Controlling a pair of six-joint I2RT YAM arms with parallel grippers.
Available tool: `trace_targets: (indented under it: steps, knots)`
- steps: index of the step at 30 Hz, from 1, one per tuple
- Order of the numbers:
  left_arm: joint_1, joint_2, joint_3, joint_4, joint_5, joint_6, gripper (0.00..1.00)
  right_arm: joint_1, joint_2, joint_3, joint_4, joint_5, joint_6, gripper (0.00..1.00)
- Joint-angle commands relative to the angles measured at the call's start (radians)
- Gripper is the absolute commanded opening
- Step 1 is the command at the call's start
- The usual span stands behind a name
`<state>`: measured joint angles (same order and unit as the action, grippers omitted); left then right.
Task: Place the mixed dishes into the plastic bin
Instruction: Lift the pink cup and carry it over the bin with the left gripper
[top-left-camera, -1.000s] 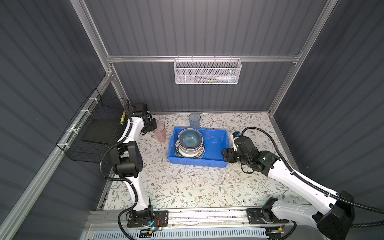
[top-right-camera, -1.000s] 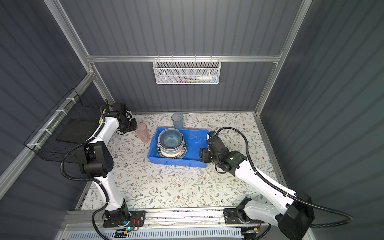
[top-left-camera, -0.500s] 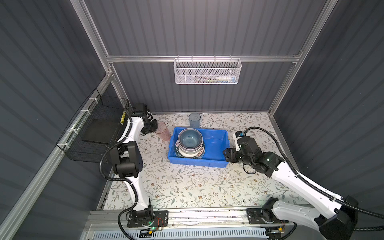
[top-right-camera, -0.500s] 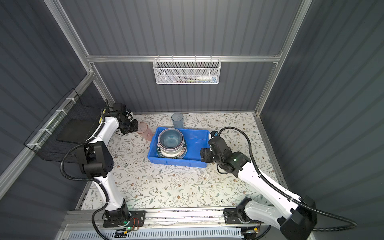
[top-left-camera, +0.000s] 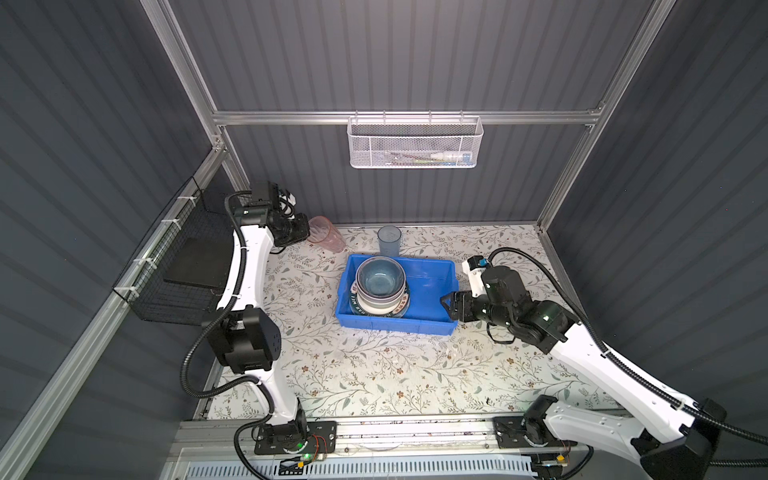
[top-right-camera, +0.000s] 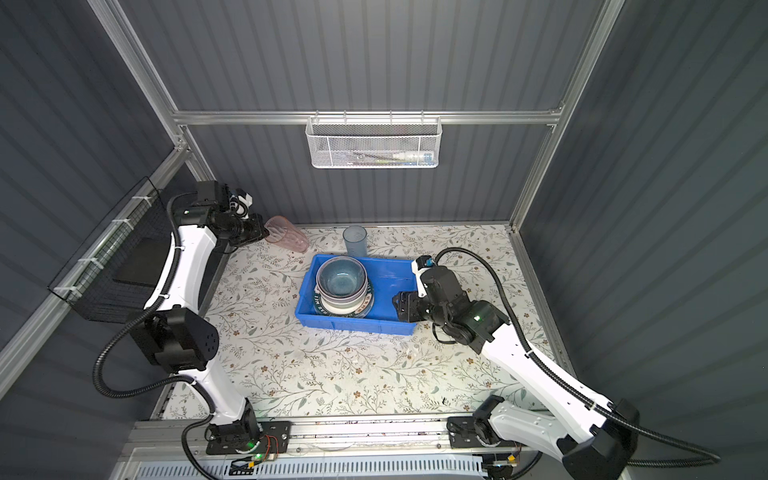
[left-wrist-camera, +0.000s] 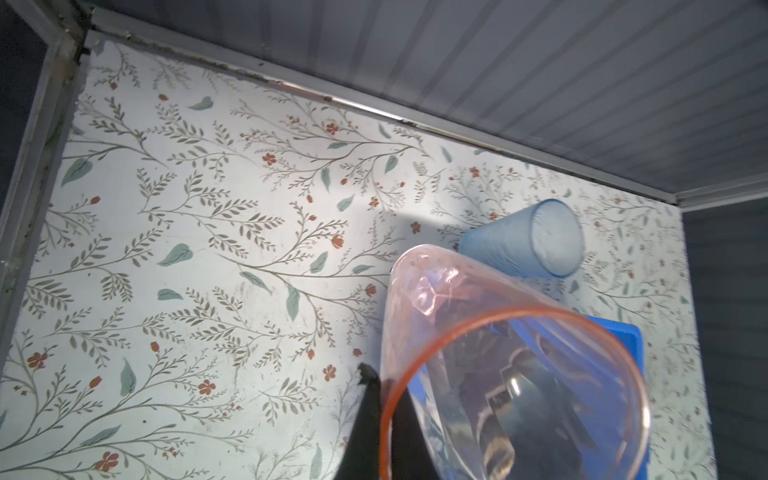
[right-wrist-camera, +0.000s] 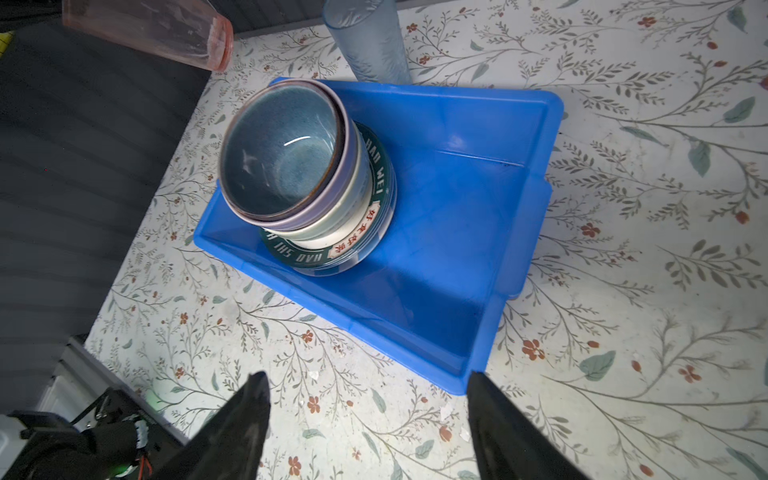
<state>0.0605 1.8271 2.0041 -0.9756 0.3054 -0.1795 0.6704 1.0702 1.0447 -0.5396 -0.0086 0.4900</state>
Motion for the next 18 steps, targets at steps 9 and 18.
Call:
trace_targets:
  steps: [9, 18]
  knots:
    - [-0.176, -0.08, 0.109, -0.185, 0.075, 0.092, 0.0, -0.002, 0.001, 0.157, -0.028, -0.192, 0.056, 0.75]
    - [-0.398, -0.156, 0.045, -0.091, 0.117, 0.01, 0.0, -0.001, 0.012, 0.233, -0.014, -0.249, 0.062, 0.74]
